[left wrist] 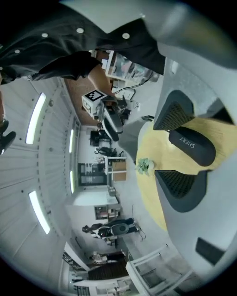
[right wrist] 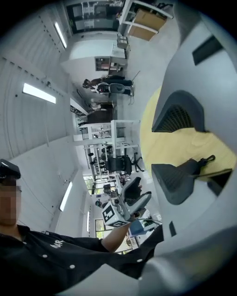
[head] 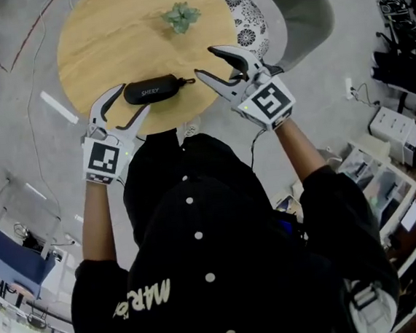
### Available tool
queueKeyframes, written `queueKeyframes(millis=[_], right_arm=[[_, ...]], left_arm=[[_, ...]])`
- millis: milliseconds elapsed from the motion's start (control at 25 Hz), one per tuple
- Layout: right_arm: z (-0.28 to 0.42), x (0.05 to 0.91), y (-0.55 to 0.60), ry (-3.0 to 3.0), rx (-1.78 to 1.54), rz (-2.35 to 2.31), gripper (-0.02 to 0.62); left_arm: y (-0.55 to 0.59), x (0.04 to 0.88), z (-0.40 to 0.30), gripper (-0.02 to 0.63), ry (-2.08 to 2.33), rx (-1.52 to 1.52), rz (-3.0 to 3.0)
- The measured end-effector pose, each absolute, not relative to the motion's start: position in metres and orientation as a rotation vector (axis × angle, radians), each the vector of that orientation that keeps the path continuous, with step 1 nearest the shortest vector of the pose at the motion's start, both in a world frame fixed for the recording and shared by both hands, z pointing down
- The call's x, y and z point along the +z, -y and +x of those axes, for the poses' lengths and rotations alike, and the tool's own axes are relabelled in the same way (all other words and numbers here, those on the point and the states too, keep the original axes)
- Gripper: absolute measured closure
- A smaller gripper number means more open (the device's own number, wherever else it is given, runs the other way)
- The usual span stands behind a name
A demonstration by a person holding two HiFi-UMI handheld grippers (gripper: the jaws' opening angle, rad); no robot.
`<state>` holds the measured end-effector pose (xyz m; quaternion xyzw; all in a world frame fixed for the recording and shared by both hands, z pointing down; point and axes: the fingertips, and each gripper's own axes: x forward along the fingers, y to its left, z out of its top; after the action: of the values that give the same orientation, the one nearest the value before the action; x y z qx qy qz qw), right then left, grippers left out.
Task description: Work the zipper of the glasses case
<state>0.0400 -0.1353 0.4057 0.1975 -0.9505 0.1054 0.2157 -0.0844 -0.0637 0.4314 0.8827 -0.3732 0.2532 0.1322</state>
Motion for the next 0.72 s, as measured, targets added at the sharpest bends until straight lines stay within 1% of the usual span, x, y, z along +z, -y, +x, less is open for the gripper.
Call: queueKeyframes(millis=[200,280,480,720], right_arm=[[0.028,0.462,0.137,2.54,0.227,0.369,0.394],[0.023,0.482,0.135,2.507,0.177,0.287,0.394],[0.019,0.529,0.128,2.393,0.066,0.141,0.413],[0.014,0.572,0.123,2.255,-0.113,-0.027,0.417]], left_arm=[[0.069,0.489,-0.072,0.353,0.84,1.083,2.674],[0.066,0.508,-0.068,0.353,0.751,1.172,2.682],[0.064,0.539,-0.06,0.353,0.59,1.278,2.676],[0.063,0.567,-0.06,0.359,0.417,1.352,2.621]])
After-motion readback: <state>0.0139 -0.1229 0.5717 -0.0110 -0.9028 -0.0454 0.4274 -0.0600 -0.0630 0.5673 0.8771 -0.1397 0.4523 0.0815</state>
